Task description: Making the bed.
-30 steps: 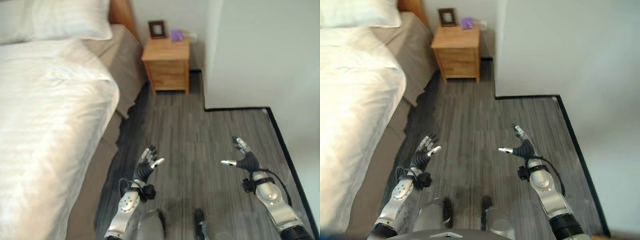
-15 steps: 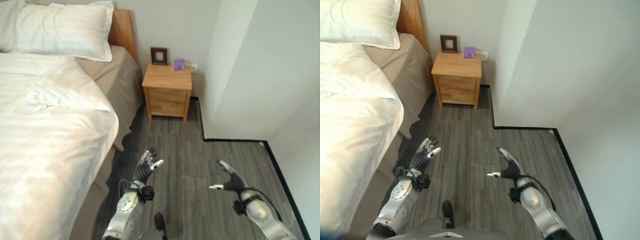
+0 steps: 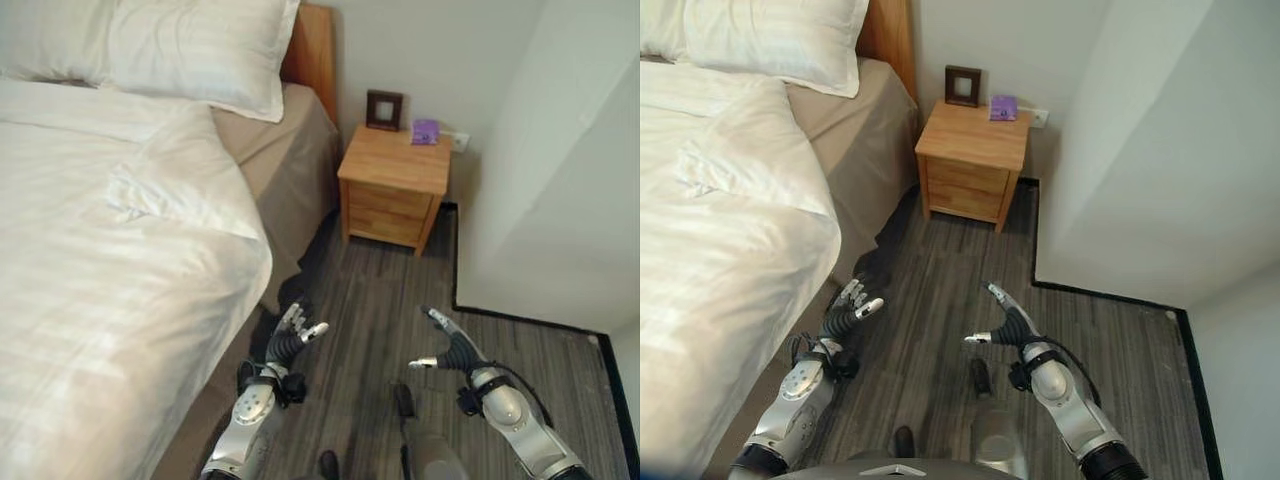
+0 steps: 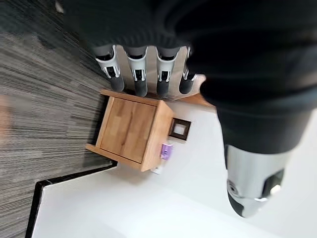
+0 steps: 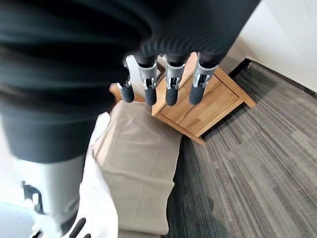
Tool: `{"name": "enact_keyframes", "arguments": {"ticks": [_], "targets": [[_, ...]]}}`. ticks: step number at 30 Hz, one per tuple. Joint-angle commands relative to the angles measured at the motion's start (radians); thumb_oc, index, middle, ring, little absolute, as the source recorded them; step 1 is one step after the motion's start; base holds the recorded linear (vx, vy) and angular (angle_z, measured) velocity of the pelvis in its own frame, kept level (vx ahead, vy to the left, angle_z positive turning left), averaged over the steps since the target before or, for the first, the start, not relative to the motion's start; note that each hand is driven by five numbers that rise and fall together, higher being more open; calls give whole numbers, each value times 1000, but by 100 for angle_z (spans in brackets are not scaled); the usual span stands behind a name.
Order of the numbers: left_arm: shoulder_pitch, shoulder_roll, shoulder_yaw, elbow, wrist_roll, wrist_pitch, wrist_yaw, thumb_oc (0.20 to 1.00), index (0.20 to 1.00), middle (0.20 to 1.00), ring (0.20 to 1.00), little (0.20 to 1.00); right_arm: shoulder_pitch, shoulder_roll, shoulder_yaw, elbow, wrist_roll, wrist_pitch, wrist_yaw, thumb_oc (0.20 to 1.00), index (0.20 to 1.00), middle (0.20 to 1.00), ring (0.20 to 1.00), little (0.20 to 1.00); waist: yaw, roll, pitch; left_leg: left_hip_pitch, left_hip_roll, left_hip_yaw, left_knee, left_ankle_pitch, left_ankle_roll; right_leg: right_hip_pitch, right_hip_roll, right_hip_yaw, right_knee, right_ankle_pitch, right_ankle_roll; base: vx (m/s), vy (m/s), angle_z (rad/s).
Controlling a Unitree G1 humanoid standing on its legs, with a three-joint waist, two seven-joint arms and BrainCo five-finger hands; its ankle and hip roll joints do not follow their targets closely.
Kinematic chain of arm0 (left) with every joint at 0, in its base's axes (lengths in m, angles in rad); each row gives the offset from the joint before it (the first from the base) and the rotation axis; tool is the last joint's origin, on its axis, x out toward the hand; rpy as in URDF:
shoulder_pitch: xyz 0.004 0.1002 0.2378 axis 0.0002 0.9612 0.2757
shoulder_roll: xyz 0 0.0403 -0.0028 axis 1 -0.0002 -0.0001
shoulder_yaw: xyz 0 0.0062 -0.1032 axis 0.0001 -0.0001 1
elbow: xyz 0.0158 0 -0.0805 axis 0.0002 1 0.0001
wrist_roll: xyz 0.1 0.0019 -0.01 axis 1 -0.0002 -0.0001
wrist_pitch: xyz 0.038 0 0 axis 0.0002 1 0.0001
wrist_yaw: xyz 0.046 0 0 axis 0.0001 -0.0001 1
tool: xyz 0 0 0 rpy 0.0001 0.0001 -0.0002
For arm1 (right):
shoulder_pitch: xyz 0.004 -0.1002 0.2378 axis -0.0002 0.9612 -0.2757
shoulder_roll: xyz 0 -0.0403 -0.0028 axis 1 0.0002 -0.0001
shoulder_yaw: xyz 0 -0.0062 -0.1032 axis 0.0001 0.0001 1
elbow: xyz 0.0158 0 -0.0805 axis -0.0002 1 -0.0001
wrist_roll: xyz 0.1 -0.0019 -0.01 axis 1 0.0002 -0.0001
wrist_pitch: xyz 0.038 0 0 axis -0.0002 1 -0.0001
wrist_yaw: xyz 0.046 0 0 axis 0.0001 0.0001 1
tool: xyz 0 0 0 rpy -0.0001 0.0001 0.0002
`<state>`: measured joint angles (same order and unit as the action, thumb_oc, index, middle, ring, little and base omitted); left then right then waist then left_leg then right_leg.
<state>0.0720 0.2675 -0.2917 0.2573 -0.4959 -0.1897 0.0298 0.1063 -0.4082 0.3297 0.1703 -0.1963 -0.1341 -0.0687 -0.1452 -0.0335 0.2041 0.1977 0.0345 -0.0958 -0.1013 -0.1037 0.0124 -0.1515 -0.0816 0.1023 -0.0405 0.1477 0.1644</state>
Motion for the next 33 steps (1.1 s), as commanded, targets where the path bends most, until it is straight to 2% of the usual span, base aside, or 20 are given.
{"name": "enact_keyframes", "arguments": {"ticks": [1, 2, 4, 5, 6, 8, 9, 10, 12, 13, 15, 20, 22, 23, 24, 25, 26, 28, 31, 33], "targets": [[-41, 17, 23, -75, 38, -49, -23, 1000, 1000, 1000, 1000, 1000, -39, -4, -35, -52, -11, -28, -3, 1000, 1000, 1000, 1000, 1000, -33, -7, 2, 180, 11, 81, 32, -67, -59, 5, -14, -13, 7, 2, 16, 678, -356, 47], [-40, 0, 23, -80, 6, -43, -16, 1000, 1000, 1000, 1000, 1000, -41, -21, -51, -28, 5, -26, -12, 1000, 1000, 1000, 1000, 1000, -32, -4, 12, 49, 31, 100, 387, 53, -118, 82, -7, -26, 23, -21, -36, 454, -282, 18], [-40, 0, 22, -80, 6, -43, -16, 1000, 1000, 1000, 1000, 1000, -41, -21, -52, -28, 5, -26, -12, 1000, 1000, 1000, 1000, 1000, -36, 0, 10, 34, 35, 96, 407, 43, -119, 78, -5, -30, 22, -20, -37, 264, -224, 42], [-45, 2, 23, -100, -26, -42, -18, 1000, 1000, 1000, 1000, 1000, -48, -25, -58, -30, 56, -25, -28, 1000, 1000, 1000, 1000, 1000, -2, -36, 45, -124, 26, 91, 691, 172, -132, 153, -9, -23, 15, -44, -93, 391, -327, 18], [-42, 3, 29, -101, -30, -43, -8, 1000, 1000, 1000, 1000, 1000, -63, -30, -58, -30, 70, -19, -31, 1000, 1000, 1000, 1000, 1000, 25, -60, 54, -225, 8, 126, 756, 130, -111, 203, -16, -16, -2, -74, -111, 392, -317, -35], [-42, 3, 28, -102, -30, -43, -8, 1000, 1000, 1000, 1000, 1000, -63, -30, -58, -29, 70, -19, -31, 1000, 1000, 1000, 1000, 1000, 29, -54, 58, -227, 15, 128, 769, 119, -110, 207, -10, -14, -3, -75, -110, 94, -42, -47], [-42, 3, 28, -102, -30, -43, -8, 1000, 1000, 1000, 1000, 1000, -63, -30, -58, -29, 70, -19, -31, 1000, 1000, 1000, 1000, 1000, 29, -54, 58, -227, 15, 128, 769, 119, -110, 207, -9, -14, -3, -75, -110, 441, -15, -49], [-29, -6, 31, -94, -43, -35, -14, 1000, 1000, 1000, 1000, 1000, -65, -20, -51, -24, 97, -16, -20, 1000, 1000, 1000, 1000, 1000, 65, -48, 52, -293, 24, 175, 573, 79, -81, 279, 10, -9, -19, -131, -115, 584, -9, -31], [-10, -4, 33, -107, -45, -35, -23, 1000, 1000, 1000, 1000, 1000, -63, -15, -53, -21, 112, -18, -16, 1000, 1000, 1000, 1000, 1000, 87, -44, 44, -309, 27, 215, 400, 91, -65, 322, 22, 1, -32, -166, -116, 610, 50, 15], [1, -9, 36, -110, -46, -34, -20, 1000, 1000, 1000, 1000, 1000, -66, -12, -49, -17, 110, -20, -18, 1000, 1000, 1000, 1000, 1000, 100, -34, 43, -293, 7, 227, 293, 122, -59, 347, 36, 4, -24, -192, -119, 454, 82, 14], [3, -12, 36, -105, -49, -30, -17, 1000, 1000, 1000, 1000, 1000, -55, 3, -48, -20, 103, -16, -24, 1000, 1000, 1000, 1000, 1000, 93, -41, 31, -274, 17, 344, 252, 137, -46, 372, 48, -8, -4, -214, -125, 429, 60, -2], [40, -8, 36, -116, -56, -17, -30, 1000, 1000, 1000, 1000, 1000, -50, 13, -35, -5, 98, -11, -7, 1000, 1000, 1000, 1000, 1000, 111, -46, -1, -232, 5, 384, 109, 159, -34, 390, 43, -26, 18, -228, -93, 364, 134, 0], [47, -3, 39, -102, -49, -9, -31, 1000, 1000, 1000, 1000, 1000, -60, 23, -23, 13, 69, -12, -9, 1000, 1000, 1000, 1000, 1000, 118, -56, -17, -178, -10, 397, 45, 155, -17, 362, 20, -65, 130, -201, -35, 255, 139, -7], [38, 11, 42, -98, -36, -1, -28, 1000, 1000, 1000, 1000, 1000, -87, 23, -17, -2, 41, -8, -4, 1000, 1000, 1000, 1000, 1000, 117, -53, 3, -143, -11, 389, 36, 133, -3, 249, -4, -101, 338, -98, 49, 192, 110, 3], [38, 20, 44, -102, -34, -4, -29, 1000, 1000, 1000, 1000, 1000, -101, 23, -7, -13, 38, -15, -3, 1000, 1000, 1000, 1000, 1000, 109, -41, 12, -126, 3, 380, 29, 132, -3, 192, 8, -95, 418, -35, 81, 115, 72, 0], [38, 20, 45, -102, -34, -4, -30, 1000, 1000, 1000, 1000, 1000, -103, 23, -6, -13, 38, -15, -3, 1000, 1000, 1000, 1000, 1000, 108, -42, 11, -129, 1, 380, 30, 131, -2, 185, 7, -94, 427, -38, 82, 243, 48, 11], [39, 32, 50, -97, -16, -7, -31, 1000, 1000, 1000, 1000, 1000, -111, 23, -4, -26, 14, -13, -1, 1000, 1000, 1000, 1000, 1000, 90, -16, 25, -92, 21, 341, 27, 115, 3, 110, 35, -62, 541, -23, 84, 261, 12, 15], [36, 34, 55, -92, -9, -9, -27, 1000, 1000, 1000, 1000, 1000, -112, 26, -2, -29, 5, -12, -6, 1000, 1000, 1000, 1000, 1000, 84, -13, 29, -78, 21, 328, 33, 102, 4, 86, 12, -62, 562, -31, 77, 215, -21, 51], [25, 42, 71, -81, -22, -13, -21, 1000, 1000, 1000, 1000, 1000, -124, 27, 3, -45, 3, -6, -10, 1000, 1000, 1000, 1000, 1000, 76, -10, 31, -52, 27, 288, 40, 72, -12, 77, -77, -91, 406, -96, 12, 260, -102, 65], [29, 49, 75, -94, -27, -17, -28, 1000, 1000, 1000, 1000, 1000, -128, 19, -4, -72, 11, -5, -8, 1000, 1000, 1000, 1000, 1000, 57, -21, 22, -35, 13, 242, 37, 53, -23, 91, -63, -13, 197, -133, -7, 324, -132, 78]]}}
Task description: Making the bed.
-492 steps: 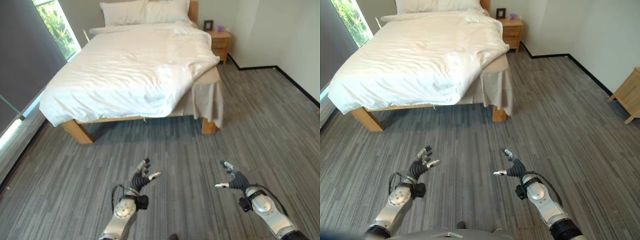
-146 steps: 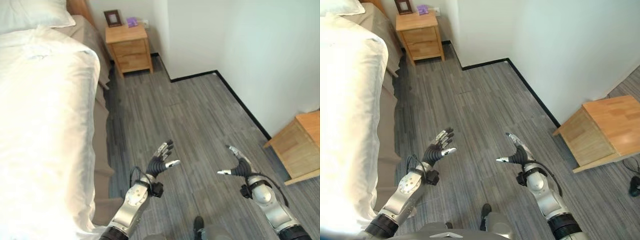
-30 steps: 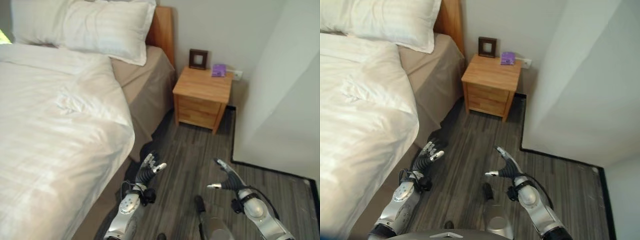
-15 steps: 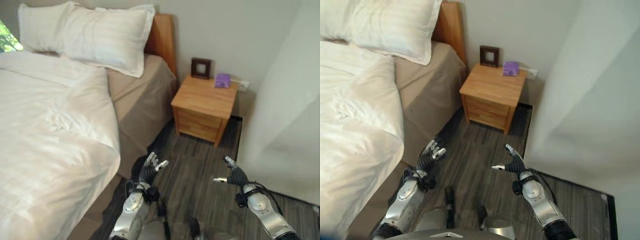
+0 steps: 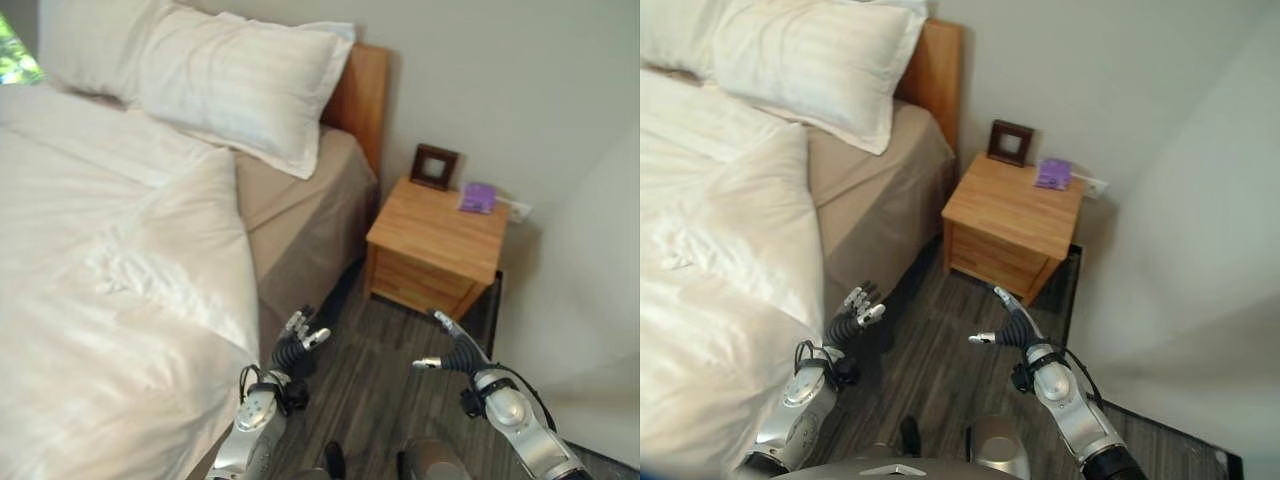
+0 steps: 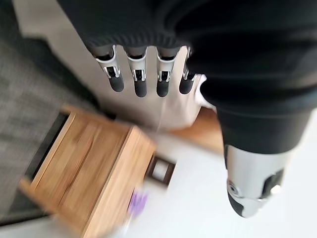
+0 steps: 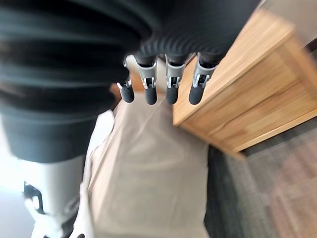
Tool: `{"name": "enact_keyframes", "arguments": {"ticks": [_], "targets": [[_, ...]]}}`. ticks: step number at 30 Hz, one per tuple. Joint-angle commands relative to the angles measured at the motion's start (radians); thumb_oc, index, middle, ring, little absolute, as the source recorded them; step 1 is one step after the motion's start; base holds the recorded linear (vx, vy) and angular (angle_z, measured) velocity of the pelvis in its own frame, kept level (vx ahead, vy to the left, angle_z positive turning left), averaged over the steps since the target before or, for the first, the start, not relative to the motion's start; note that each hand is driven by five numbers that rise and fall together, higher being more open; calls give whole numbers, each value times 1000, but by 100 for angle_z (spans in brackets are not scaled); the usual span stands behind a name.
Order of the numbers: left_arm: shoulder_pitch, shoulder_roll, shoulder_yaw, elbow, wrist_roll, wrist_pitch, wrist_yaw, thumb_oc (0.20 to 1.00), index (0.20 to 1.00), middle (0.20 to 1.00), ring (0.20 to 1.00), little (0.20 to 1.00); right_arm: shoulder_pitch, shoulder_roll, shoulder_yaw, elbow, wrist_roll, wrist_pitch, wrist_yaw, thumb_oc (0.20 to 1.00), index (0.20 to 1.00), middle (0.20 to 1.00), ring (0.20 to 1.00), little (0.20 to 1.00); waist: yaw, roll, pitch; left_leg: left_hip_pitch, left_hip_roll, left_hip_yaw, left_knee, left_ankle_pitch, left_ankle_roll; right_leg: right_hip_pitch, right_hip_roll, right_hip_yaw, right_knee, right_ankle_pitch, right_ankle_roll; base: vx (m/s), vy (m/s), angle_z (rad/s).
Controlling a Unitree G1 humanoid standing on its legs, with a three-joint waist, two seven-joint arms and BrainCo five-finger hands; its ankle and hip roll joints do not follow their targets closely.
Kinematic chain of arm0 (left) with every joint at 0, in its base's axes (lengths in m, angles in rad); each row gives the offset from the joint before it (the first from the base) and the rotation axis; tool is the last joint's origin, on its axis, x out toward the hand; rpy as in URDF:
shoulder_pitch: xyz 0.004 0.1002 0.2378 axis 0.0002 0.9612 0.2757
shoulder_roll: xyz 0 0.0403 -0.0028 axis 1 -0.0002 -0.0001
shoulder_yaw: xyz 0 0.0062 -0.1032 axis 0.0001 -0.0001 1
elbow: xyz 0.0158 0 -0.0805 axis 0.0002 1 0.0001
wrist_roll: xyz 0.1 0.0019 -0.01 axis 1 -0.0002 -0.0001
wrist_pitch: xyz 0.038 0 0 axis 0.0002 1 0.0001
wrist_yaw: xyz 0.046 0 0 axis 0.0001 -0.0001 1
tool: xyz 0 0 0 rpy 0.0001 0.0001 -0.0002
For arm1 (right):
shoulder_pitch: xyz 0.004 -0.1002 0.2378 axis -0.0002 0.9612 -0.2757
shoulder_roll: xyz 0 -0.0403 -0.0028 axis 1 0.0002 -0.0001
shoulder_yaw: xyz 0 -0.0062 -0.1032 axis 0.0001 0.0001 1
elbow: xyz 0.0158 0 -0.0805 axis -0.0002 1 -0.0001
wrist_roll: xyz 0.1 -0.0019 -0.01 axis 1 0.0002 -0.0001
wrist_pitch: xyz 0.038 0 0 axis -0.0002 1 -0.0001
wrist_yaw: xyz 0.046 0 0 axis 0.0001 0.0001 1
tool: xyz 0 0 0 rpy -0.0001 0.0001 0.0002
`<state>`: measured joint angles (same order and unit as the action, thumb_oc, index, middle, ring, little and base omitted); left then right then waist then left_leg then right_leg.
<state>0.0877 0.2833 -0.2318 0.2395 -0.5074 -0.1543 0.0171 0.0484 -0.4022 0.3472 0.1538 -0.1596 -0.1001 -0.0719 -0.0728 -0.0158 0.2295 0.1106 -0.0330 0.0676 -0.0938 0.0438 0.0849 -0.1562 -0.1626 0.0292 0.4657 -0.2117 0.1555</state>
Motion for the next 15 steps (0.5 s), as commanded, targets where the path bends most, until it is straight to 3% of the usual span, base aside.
{"name": "enact_keyframes", "arguments": {"ticks": [1, 4, 8, 10, 11, 12, 14, 15], "targets": [[11, 37, 22, -84, -10, -55, -15, 1000, 1000, 1000, 1000, 1000, -72, 13, -24, -59, -16, -37, -1, 1000, 1000, 1000, 1000, 1000, -24, -45, -7, 59, 78, 52, 28, -97, -100, 87, 36, 129, -369, 236, 8, 294, -145, 87], [10, 53, 45, -99, -1, -69, -9, 1000, 1000, 1000, 1000, 1000, -83, 21, -12, -70, 15, -38, 5, 1000, 1000, 1000, 1000, 1000, -10, -57, -12, 68, 81, 25, 28, -111, -109, 111, 26, 151, -449, 249, 10, 137, -109, 81], [0, 60, 92, -96, 30, -83, 20, 1000, 1000, 1000, 1000, 1000, -139, 21, 11, -76, 29, -47, 13, 1000, 1000, 1000, 1000, 1000, 10, -65, -44, 99, 111, 14, 38, -130, -140, 157, 14, 101, -480, 268, 4, 182, -185, 39], [-31, 73, 122, -97, 19, -105, 44, 1000, 1000, 1000, 1000, 1000, -197, -9, 11, -76, 42, -52, 5, 1000, 1000, 1000, 1000, 1000, 36, -70, -19, -13, 133, 23, 251, -112, -176, 238, -2, 12, -514, 240, -40, 50, -204, 61], [-47, 76, 129, -95, 4, -108, 48, 1000, 1000, 1000, 1000, 1000, -217, -19, 8, -72, 42, -49, -3, 1000, 1000, 1000, 1000, 1000, 40, -81, -7, -78, 149, 72, 329, -75, -186, 258, -16, -32, -529, 236, -48, -48, -156, 118], [-54, 80, 142, -94, -8, -113, 56, 1000, 1000, 1000, 1000, 1000, -234, -34, 3, -72, 32, -46, -13, 1000, 1000, 1000, 1000, 1000, 43, -82, 6, -110, 189, 181, 363, -55, -190, 296, -23, -90, -544, 215, -54, -13, -111, 139], [-43, 89, 165, -88, -9, -108, 54, 1000, 1000, 1000, 1000, 1000, -268, -50, 6, -73, 9, -34, -21, 1000, 1000, 1000, 1000, 1000, 57, -73, -6, -139, 206, 342, 276, -39, -166, 320, -19, -140, -553, 195, -45, 107, -12, 155], [-30, 93, 179, -79, -1, -111, 65, 1000, 1000, 1000, 1000, 1000, -288, -56, 10, -70, 1, -34, -29, 1000, 1000, 1000, 1000, 1000, 68, -60, -9, -161, 207, 392, 228, 3, -168, 344, -16, -168, -553, 187, -38, 155, 59, 98]]}}
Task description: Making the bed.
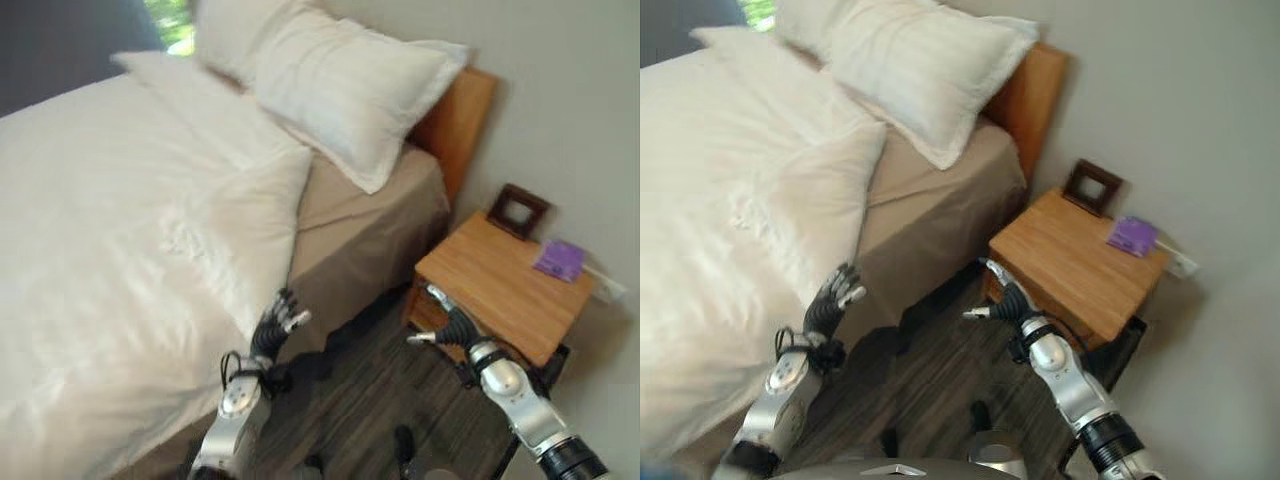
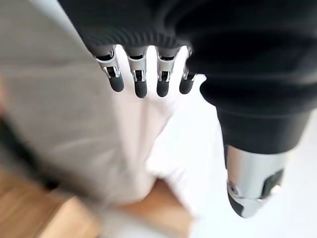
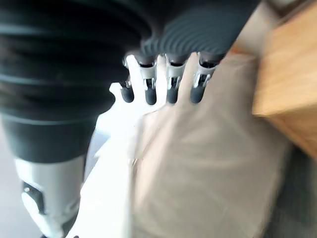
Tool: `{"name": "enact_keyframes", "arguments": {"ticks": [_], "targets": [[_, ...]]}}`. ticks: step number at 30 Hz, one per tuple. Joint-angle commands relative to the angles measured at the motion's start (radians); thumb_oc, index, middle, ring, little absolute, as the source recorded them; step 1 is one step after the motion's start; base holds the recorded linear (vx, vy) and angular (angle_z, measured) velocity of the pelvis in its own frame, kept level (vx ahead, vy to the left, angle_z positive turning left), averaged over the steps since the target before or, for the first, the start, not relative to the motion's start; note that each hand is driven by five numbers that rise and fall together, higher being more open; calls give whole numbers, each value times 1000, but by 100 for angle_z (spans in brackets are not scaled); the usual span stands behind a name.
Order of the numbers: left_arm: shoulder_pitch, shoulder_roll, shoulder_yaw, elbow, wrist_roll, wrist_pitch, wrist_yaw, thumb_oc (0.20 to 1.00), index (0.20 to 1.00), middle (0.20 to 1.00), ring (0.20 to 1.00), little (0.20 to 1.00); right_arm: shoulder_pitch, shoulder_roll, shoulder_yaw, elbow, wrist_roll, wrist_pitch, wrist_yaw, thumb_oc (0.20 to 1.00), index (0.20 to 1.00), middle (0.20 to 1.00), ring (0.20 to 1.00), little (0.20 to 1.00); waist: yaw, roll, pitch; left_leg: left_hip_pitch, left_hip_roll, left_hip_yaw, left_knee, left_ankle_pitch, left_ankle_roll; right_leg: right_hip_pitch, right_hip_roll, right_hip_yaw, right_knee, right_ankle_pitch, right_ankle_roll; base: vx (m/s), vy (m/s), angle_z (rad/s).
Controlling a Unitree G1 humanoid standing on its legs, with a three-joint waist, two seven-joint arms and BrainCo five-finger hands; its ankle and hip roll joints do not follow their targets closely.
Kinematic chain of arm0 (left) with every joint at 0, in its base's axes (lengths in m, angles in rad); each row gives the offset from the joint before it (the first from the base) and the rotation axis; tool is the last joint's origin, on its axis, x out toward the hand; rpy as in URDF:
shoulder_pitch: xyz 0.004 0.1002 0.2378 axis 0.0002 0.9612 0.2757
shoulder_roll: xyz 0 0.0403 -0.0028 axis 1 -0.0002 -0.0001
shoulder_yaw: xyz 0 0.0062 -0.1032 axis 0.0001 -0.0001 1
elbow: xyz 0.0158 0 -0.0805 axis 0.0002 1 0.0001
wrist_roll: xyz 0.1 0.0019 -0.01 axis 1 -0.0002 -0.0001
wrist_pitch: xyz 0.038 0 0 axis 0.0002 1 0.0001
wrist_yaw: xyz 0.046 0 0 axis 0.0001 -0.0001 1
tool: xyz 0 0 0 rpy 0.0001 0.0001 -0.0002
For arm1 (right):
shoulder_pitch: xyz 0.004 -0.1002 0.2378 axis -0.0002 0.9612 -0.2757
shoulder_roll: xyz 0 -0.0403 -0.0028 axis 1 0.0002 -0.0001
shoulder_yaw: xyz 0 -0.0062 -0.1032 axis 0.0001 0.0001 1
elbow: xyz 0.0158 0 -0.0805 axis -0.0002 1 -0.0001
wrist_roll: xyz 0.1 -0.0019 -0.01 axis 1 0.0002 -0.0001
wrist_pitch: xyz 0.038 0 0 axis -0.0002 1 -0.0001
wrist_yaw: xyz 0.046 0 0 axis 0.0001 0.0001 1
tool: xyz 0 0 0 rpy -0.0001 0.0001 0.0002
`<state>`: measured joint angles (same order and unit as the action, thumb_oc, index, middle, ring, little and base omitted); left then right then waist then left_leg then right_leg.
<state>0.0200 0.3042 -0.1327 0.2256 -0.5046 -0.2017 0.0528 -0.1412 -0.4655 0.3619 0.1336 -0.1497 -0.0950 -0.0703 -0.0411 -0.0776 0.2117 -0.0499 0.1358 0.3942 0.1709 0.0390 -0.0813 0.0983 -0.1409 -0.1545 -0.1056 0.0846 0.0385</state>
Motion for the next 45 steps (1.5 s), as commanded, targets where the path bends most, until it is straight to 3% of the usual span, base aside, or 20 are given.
{"name": "enact_keyframes", "arguments": {"ticks": [1, 2, 3, 4, 5, 7, 9, 10, 12, 14, 15, 16, 18, 20, 22, 30, 39, 42, 43, 45], "targets": [[39, 77, 93, -63, 3, -62, 31, 1000, 1000, 1000, 1000, 1000, -106, -7, -33, -51, -21, -35, -31, 1000, 1000, 1000, 1000, 1000, 30, 3, 7, 10, 74, 153, -74, 36, -14, 105, -43, -28, 18, -117, 90, 160, 123, 50], [55, 78, 100, -60, -15, -49, 25, 1000, 1000, 1000, 1000, 1000, -127, -18, -34, -74, -35, -16, -37, 1000, 1000, 1000, 1000, 1000, 26, 21, -17, 48, 57, 172, -162, 41, 8, 102, -36, -71, 27, -121, 98, 155, 162, 54], [62, 73, 100, -57, -12, -46, 29, 1000, 1000, 1000, 1000, 1000, -139, -17, -32, -76, -42, -11, -41, 1000, 1000, 1000, 1000, 1000, 31, 22, -22, 40, 31, 125, -165, 50, 11, 111, -43, -79, 41, -126, 101, 125, 147, 92], [62, 73, 100, -57, -12, -46, 30, 1000, 1000, 1000, 1000, 1000, -140, -17, -32, -76, -42, -10, -41, 1000, 1000, 1000, 1000, 1000, 27, 21, -22, 39, 29, 121, -166, 50, 12, 112, -44, -83, 43, -127, 102, 145, 100, 103], [56, 83, 103, -56, -1, -42, 22, 1000, 1000, 1000, 1000, 1000, -146, -23, -65, -75, -61, -8, -45, 1000, 1000, 1000, 1000, 1000, 40, 11, -36, 54, 10, 105, -199, 46, 29, 105, -66, -131, 127, -127, 112, 113, 77, 72], [52, 94, 99, -50, 11, -31, 15, 1000, 1000, 1000, 1000, 1000, -185, -18, -67, -63, -67, -4, -54, 1000, 1000, 1000, 1000, 1000, 45, -3, -39, 87, -22, 88, -234, 33, 56, 75, -99, -153, 265, -102, 133, 141, 100, 85], [35, 114, 94, -41, 13, -25, 15, 1000, 1000, 1000, 1000, 1000, -217, -22, -75, -62, -67, -5, -60, 1000, 1000, 1000, 1000, 1000, 39, -17, -22, 111, -40, 52, -246, 13, 74, 9, -127, -137, 433, -13, 165, 147, 43, 76], [32, 120, 90, -42, 11, -22, 13, 1000, 1000, 1000, 1000, 1000, -228, -27, -78, -62, -69, -4, -65, 1000, 1000, 1000, 1000, 1000, 33, -14, -16, 115, -37, 34, -252, 15, 79, -24, -117, -107, 490, 20, 165, 131, 34, 105], [32, 132, 81, -34, 5, -21, 4, 1000, 1000, 1000, 1000, 1000, -277, -43, -73, -61, -88, -3, -74, 1000, 1000, 1000, 1000, 1000, 26, -8, 0, 134, -35, -6, -258, -1, 83, -83, -102, -48, 549, 2, 160, 173, 6, 122], [28, 155, 65, -22, -19, -16, -12, 1000, 1000, 1000, 1000, 1000, -379, -54, -35, -31, -98, 1, -83, 1000, 1000, 1000, 1000, 1000, 26, -4, 15, 136, -36, -76, -258, -7, 70, -121, -63, -16, 447, -80, 118, 163, -58, 106], [27, 155, 66, -21, -19, -16, -12, 1000, 1000, 1000, 1000, 1000, -383, -54, -34, -29, -97, 1, -84, 1000, 1000, 1000, 1000, 1000, 24, -1, 15, 132, -33, -77, -258, -3, 69, -122, -59, -18, 441, -75, 115, 78, -55, 97], [22, 164, 61, -18, -28, -17, -18, 1000, 1000, 1000, 1000, 1000, -420, -51, -13, -28, -96, 0, -83, 1000, 1000, 1000, 1000, 1000, 23, -1, 19, 129, -35, -106, -258, -5, 65, -121, -30, -4, 385, -108, 97, 129, -88, 90], [5, 190, 48, 2, -68, -17, -34, 1000, 1000, 1000, 1000, 1000, -545, -19, 46, 5, -82, 5, -85, 1000, 1000, 1000, 1000, 1000, 28, -9, 25, 126, -67, -210, -258, -22, 54, -156, 25, 113, 179, -85, 77, 237, -124, 105], [3, 191, 51, 4, -70, -18, -35, 1000, 1000, 1000, 1000, 1000, -554, -16, 51, 14, -80, 2, -88, 1000, 1000, 1000, 1000, 1000, 22, -8, 29, 129, -66, -214, -258, -25, 54, -146, 25, 109, 167, -81, 77, 91, -50, 101], [-14, 203, 45, 17, -71, -20, -43, 1000, 1000, 1000, 1000, 1000, -703, -3, 107, 111, -111, 19, -106, 1000, 1000, 1000, 1000, 1000, 36, -31, 17, 136, -76, -207, -258, -30, 49, -105, 8, 105, 83, -41, 82, 118, -100, 84], [-51, 232, 44, 52, -111, -55, -61, 1000, 1000, 1000, 1000, 1000, -978, -22, 212, 402, -160, 37, -143, 1000, 1000, 1000, 1000, 1000, 60, -16, 21, 118, -55, -190, -258, -20, 21, -90, 13, 71, 18, -13, 80, 109, -85, -6], [-109, 241, 52, 127, -168, -70, -50, 1000, 1000, 1000, 1000, 1000, -1074, -45, 243, 621, -159, 71, -208, 1000, 1000, 1000, 1000, 1000, 71, 50, 54, 25, -46, -209, -258, 11, -2, -161, 15, 53, 18, -13, 74, 7, -34, 9], [-107, 243, 51, 133, -169, -69, -47, 1000, 1000, 1000, 1000, 1000, -1075, -41, 245, 629, -161, 73, -213, 1000, 1000, 1000, 1000, 1000, 69, 57, 54, 18, -45, -212, -258, 14, -3, -167, 16, 54, 18, -11, 74, 12, -11, 5], [-115, 257, 58, 130, -186, -72, -44, 1000, 1000, 1000, 1000, 1000, -1086, -46, 267, 637, -164, 74, -206, 1000, 1000, 1000, 1000, 1000, 71, 78, 76, -10, -48, -222, -258, 27, -7, -194, 18, 59, 18, -5, 72, 0, 0, 0], [-124, 269, 62, 132, -192, -76, -43, 1000, 1000, 1000, 1000, 1000, -1115, -53, 283, 659, -165, 77, -202, 1000, 1000, 1000, 1000, 1000, 71, 91, 83, -34, -50, -225, -258, 29, -8, -221, 19, 60, 18, 1, 73, 0, 0, 0]]}}
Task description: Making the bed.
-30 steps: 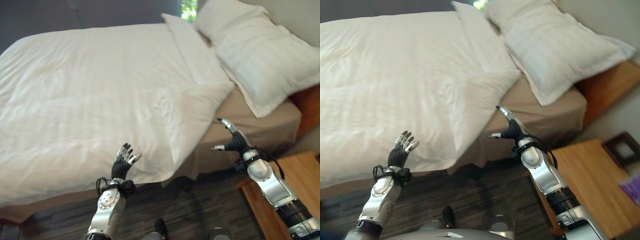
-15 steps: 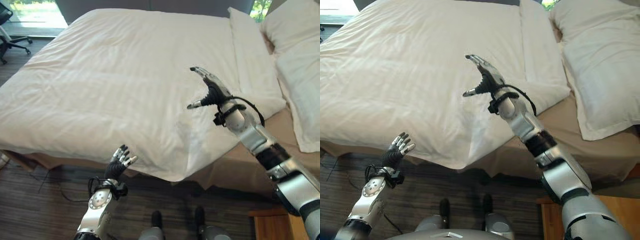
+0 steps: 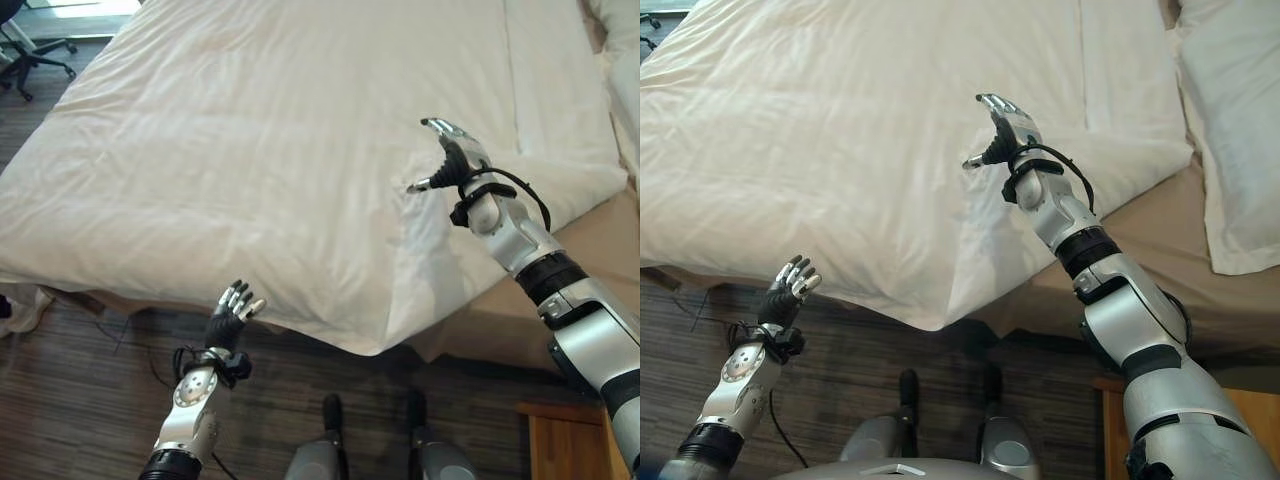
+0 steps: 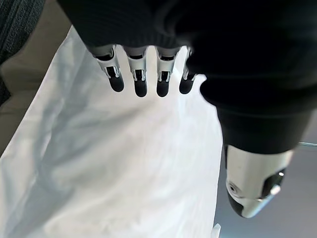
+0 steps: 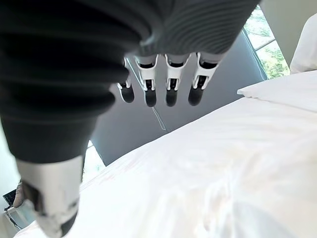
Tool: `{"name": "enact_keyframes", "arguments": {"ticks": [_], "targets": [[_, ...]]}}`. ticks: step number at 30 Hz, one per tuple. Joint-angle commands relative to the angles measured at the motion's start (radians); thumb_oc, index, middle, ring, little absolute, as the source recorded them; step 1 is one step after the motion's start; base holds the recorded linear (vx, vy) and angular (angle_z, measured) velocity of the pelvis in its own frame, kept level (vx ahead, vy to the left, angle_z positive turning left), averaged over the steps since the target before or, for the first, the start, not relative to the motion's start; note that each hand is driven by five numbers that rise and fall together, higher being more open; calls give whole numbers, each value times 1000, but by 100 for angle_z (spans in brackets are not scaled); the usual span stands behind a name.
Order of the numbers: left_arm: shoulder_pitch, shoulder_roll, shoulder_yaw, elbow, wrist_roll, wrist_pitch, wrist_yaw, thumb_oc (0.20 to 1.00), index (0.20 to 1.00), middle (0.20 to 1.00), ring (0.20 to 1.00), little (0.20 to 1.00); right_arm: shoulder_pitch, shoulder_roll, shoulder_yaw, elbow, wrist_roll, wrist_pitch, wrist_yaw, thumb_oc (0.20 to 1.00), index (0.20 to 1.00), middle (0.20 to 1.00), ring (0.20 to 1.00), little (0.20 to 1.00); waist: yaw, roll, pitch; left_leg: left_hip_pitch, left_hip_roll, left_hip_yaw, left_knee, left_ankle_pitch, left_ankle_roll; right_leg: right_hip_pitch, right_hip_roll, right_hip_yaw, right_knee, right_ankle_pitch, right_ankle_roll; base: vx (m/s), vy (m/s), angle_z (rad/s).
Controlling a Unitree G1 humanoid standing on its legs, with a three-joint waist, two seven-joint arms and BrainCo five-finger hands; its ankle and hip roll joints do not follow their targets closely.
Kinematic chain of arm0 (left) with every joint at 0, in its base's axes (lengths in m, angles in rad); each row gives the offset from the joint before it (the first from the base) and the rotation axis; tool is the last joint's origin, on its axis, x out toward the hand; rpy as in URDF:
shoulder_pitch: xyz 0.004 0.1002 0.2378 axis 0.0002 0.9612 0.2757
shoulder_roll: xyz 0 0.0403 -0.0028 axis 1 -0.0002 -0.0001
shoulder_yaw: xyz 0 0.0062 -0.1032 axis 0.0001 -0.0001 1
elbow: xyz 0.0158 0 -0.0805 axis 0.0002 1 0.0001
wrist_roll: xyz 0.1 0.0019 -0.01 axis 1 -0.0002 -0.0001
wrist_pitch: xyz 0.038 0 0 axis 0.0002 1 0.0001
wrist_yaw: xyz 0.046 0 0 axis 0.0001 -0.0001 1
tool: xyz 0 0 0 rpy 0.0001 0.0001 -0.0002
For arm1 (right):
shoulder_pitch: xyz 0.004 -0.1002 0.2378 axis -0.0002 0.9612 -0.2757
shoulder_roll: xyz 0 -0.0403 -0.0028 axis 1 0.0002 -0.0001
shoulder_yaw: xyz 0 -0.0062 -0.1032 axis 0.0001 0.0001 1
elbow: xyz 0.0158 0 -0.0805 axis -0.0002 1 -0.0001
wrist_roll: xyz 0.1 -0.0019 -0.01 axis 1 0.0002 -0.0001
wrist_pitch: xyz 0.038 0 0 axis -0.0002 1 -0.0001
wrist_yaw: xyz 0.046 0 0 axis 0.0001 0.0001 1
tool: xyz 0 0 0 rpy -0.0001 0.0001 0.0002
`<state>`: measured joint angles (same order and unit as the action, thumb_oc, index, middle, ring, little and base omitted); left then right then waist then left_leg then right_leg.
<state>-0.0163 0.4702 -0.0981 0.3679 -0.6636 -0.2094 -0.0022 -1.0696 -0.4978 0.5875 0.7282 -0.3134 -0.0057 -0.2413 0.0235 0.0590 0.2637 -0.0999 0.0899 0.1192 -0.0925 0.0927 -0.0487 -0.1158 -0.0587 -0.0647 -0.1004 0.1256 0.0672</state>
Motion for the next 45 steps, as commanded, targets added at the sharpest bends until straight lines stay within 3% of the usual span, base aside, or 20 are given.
{"name": "enact_keyframes", "arguments": {"ticks": [1, 13, 14, 15, 16, 20, 23, 25, 28, 34, 41, 45], "targets": [[-89, 103, 28, -9, -33, -69, 11, 1000, 1000, 1000, 1000, 1000, -188, -20, 58, 66, -1, -13, -31, 1000, 1000, 1000, 1000, 1000, 6, -45, 30, 13, -4, 50, 5, -24, -41, -9, -63, -30, 13, -40, 44, 0, 0, 0], [-165, 145, 44, 54, -36, -91, 32, 1000, 1000, 1000, 1000, 1000, -321, -87, 121, 165, 80, -16, -65, 1000, 1000, 1000, 1000, 1000, 20, -4, 73, -193, 12, 71, 5, 25, -67, -229, -54, 14, 13, 8, 64, -29, -16, -3], [-250, 137, 0, 98, 3, -94, 79, 1000, 1000, 1000, 1000, 1000, -297, -58, 128, 161, 84, -19, -66, 561, 561, 561, 561, 561, 2, -6, 80, -206, 14, 77, 5, 27, -71, -248, -54, 21, 13, 12, 68, -77, -5, -16], [-303, 128, -20, 128, 16, -84, 71, 1000, 1000, 1000, 1000, 1000, -304, -38, 132, 208, 97, 1, -65, 451, 451, 451, 451, 451, 7, 1, 82, -217, 13, 76, 5, 29, -72, -262, -54, 25, 13, 14, 66, -43, -13, -13], [-303, 125, -13, 127, 13, -87, 68, 1000, 1000, 1000, 1000, 1000, -305, -42, 130, 223, 105, 0, -74, 200, 200, 200, 200, 200, 12, 8, 81, -222, 12, 76, 5, 30, -73, -268, -53, 27, 13, 17, 66, -29, -17, -13], [-306, 120, 0, 144, -12, -87, 61, 1000, 1000, 1000, 1000, 1000, -292, -61, 134, 286, 113, 2, -70, 200, 200, 200, 200, 200, 5, 11, 74, -217, 10, 83, 5, 31, -71, -267, -52, 38, 13, 17, 67, -7, -10, -4], [-346, 101, -19, 172, 6, -84, 76, 1000, 1000, 1000, 1000, 1000, -241, -76, 95, 256, 143, -2, -88, 200, 200, 200, 200, 200, -23, 2, 71, -184, 9, 98, 5, 17, -66, -246, -49, 48, 13, 10, 67, 4, 5, -1], [-340, 81, -22, 179, 31, -80, 84, 1000, 1000, 1000, 1000, 1000, -192, -98, 61, 171, 134, 1, -101, 200, 200, 200, 200, 200, -44, -11, 65, -148, 9, 108, 5, 4, -61, -218, -48, 54, 13, 5, 67, 13, -1, -10], [-281, 19, 5, 176, 73, -56, 96, 1000, 1000, 1000, 1000, 1000, -10, -147, -46, -102, 58, 12, -101, 200, 200, 200, 200, 200, -91, -35, 39, -73, 9, 131, 5, -26, -50, -161, -49, 63, 13, -8, 64, 49, 5, -6], [-199, -47, 25, 165, 93, -30, 82, 1000, 1000, 1000, 1000, 1000, 323, -179, -217, -320, -5, 3, -66, 200, 200, 200, 200, 200, -132, -55, 5, 7, 5, 156, 5, -50, -39, -100, -55, 73, 13, -16, 66, 16, 0, -16], [-179, -99, -26, 186, 131, -2, 54, 1000, 1000, 1000, 1000, 1000, 515, -148, -274, -272, -3, -3, -32, 200, 200, 200, 200, 200, -170, -59, -15, 72, -2, 178, 5, -65, -31, -55, -63, 91, 13, -16, 67, -8, -21, -17], [-260, -114, -64, 254, 122, -11, 56, 1000, 1000, 1000, 1000, 1000, 433, -153, -240, -68, 17, 25, -44, 200, 200, 200, 200, 200, -209, -25, 6, 82, -22, 203, 5, -68, -30, -67, -76, 123, 13, -1, 73, -74, 25, -11]]}}
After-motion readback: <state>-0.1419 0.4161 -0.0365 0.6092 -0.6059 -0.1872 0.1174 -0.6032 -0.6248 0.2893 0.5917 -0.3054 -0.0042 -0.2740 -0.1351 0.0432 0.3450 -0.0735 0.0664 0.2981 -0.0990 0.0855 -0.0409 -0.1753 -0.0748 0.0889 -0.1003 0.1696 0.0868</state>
